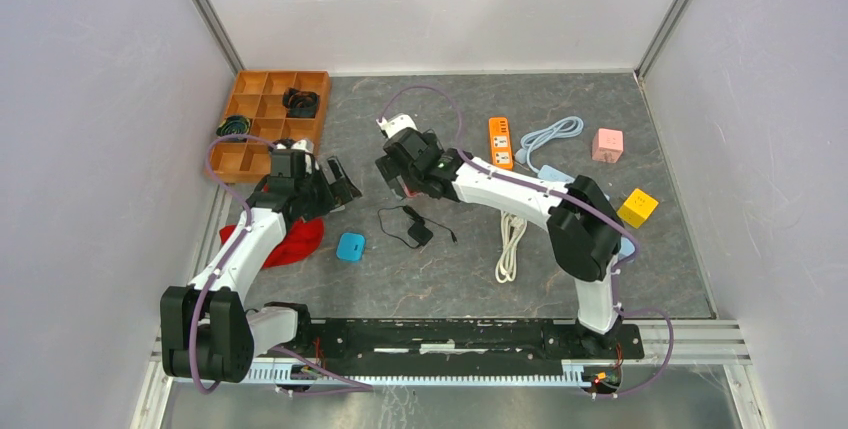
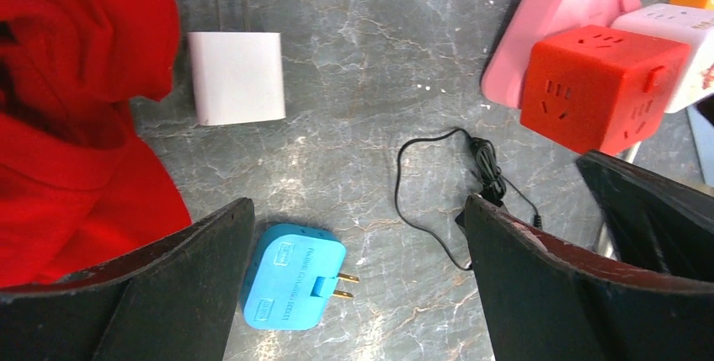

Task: Insert the plug
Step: Insert the plug into the socket, then pick up the plug from the center of the board.

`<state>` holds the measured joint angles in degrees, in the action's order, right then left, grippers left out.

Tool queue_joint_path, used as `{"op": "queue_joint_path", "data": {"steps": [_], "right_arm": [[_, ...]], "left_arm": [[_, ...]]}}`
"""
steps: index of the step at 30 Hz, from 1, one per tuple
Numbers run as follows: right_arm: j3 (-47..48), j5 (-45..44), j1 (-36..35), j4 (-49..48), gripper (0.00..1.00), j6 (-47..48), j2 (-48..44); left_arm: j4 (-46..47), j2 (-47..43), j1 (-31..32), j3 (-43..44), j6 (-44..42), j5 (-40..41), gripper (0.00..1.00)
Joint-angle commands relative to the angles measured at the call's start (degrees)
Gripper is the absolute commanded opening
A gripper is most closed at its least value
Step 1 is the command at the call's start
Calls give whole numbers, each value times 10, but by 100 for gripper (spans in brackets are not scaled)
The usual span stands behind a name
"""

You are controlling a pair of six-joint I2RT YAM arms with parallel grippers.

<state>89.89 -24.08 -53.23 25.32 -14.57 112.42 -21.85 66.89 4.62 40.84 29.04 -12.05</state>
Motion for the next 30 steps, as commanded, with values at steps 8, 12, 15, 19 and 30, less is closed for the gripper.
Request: {"op": "queue_joint_path", "data": {"steps": [8,12,15,19,30], "right_arm": [[-92,53,-2,-86,98,32,-178],[-145,63,-2,-107,98,42,-228],[-184,55,-3,-124,98,45,-259],[-228,51,-2,-148,98,45,-299],[-293,50,-2,-171,98,79,-363]], "left_arm": [[-31,17,1,26,-15,101,94],[-45,39,2,30,-30,131,93],[-57,66,1,48,-28,155,93],[-72,98,1,77,-38,189,93],[-46,180,2,107,-45,162,88]]}}
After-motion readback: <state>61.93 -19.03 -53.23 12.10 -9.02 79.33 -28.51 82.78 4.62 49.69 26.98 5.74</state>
